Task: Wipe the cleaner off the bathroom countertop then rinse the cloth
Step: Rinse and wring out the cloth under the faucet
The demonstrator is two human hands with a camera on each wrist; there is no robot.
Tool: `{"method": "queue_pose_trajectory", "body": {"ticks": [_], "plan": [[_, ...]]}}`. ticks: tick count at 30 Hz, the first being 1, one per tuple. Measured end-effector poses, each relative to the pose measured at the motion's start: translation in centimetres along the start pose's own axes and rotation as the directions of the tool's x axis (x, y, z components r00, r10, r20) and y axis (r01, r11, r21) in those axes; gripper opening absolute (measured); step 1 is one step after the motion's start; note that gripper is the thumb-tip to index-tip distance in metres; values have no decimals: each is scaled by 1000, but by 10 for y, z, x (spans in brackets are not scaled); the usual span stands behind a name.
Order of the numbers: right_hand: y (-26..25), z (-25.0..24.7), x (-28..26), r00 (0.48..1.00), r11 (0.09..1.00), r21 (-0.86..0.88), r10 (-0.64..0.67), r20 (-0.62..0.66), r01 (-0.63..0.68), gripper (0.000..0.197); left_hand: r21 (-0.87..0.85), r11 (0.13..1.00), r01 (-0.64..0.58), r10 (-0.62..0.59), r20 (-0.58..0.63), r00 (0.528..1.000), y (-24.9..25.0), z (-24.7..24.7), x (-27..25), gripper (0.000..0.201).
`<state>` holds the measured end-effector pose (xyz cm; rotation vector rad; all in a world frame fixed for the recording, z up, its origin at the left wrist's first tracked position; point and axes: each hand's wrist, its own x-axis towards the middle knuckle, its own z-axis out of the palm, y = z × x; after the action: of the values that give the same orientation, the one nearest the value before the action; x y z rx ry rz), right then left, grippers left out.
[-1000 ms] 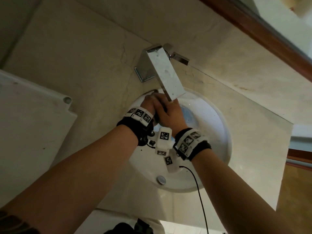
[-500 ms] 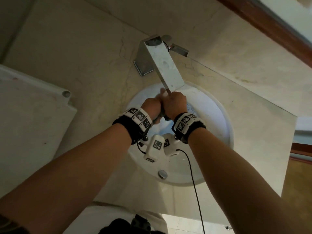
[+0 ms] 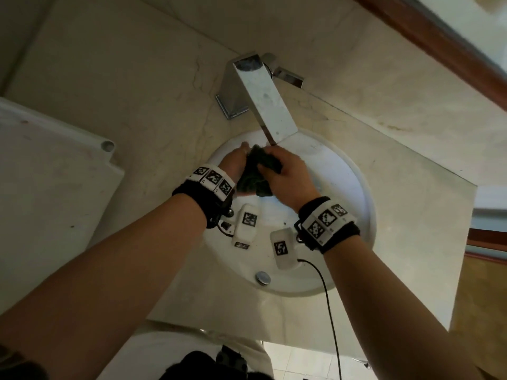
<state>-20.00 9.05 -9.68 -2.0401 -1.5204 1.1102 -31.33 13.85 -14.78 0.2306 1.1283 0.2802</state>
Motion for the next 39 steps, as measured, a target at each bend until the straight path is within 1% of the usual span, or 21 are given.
{"method": "queue_pose_trajectory", "body": {"ticks": [1, 2, 4, 5, 6, 7, 8, 9, 11, 15, 16, 18, 21, 25, 28, 30, 32, 34, 36, 38, 39], "plan": [[-6, 5, -3, 999, 999, -5, -44, 17, 44, 27, -151, 988, -12, 24, 78, 997, -2, 2, -1, 41], [-9, 10, -3, 997, 997, -25, -72, 11, 73, 29, -253, 967, -22, 38, 57, 998, -2, 5, -4, 43], [-13, 20, 2, 993, 981, -161, -111, -33, 104, 35, -279, 960, -6, 19, 44, 999, -2, 9, -5, 38], [-15, 24, 4, 992, 972, -212, -117, -47, 105, 37, -156, 988, -6, 5, -8, 1000, -2, 14, -6, 35], [-16, 27, 8, 992, 969, -227, -114, -61, 97, 37, 101, 995, 5, -2, -31, 1000, -3, 18, -8, 37], [-14, 30, 13, 992, 978, -193, -100, -80, 83, 37, 308, 951, -33, 76, -130, 989, -2, 19, -7, 42], [-14, 30, 19, 994, 993, -119, -37, -101, 25, 38, 466, 878, -115, 223, -184, 957, 1, 22, -7, 47], [-14, 29, 24, 992, 998, -36, 56, -113, -60, 38, 540, 831, -135, 293, -217, 931, 4, 22, -8, 45], [-12, 23, 33, 973, 975, 27, 222, -61, -221, 36, 631, 768, -107, 307, -216, 927, 7, 17, -3, 34], [-11, 12, 42, 964, 955, -132, 266, -20, -266, 36, 761, 636, -129, 341, -126, 932, 6, 20, -12, 29], [-9, 12, 44, 965, 956, -125, 263, -28, -264, 36, 769, 627, -127, 325, -110, 939, 4, 20, -14, 29], [-3, 12, 50, 956, 951, -112, 280, -81, -288, 35, 676, 716, -175, 353, -133, 926, 2, 20, -15, 24], [11, 8, 46, 925, 926, -62, 365, -103, -372, 41, 683, 670, -290, 471, -90, 878, 3, 8, -10, 35], [32, -1, 35, 921, 923, -59, 371, -122, -380, 48, 738, 581, -343, 533, -27, 845, 1, -5, -9, 14], [30, -11, 27, 953, 954, -56, 290, -89, -295, 40, 662, 669, -339, 519, -88, 850, -6, -9, -6, 26], [29, -19, 23, 982, 963, -195, 186, -30, -188, 31, 628, 714, -311, 505, -153, 850, -8, -9, -4, 25], [28, -23, 21, 998, 941, -333, 57, -20, -61, 22, 713, 663, -229, 502, -197, 842, -9, -10, -3, 14], [23, -23, 20, 998, 934, -357, -16, -58, -6, 22, 759, 631, -161, 480, -219, 849, -11, -11, -1, 17], [15, -22, 19, 990, 959, -274, 34, -137, -71, 24, 704, 690, -166, 423, -206, 883, -13, -9, 1, 20], [7, -17, 17, 971, 985, -67, 141, -193, -157, 22, 511, 847, -147, 288, -208, 935, -14, -5, 0, 23], [3, -15, 16, 962, 982, 68, 189, -197, -179, 17, 368, 924, -107, 190, -196, 962, -13, -4, -3, 33]]}}
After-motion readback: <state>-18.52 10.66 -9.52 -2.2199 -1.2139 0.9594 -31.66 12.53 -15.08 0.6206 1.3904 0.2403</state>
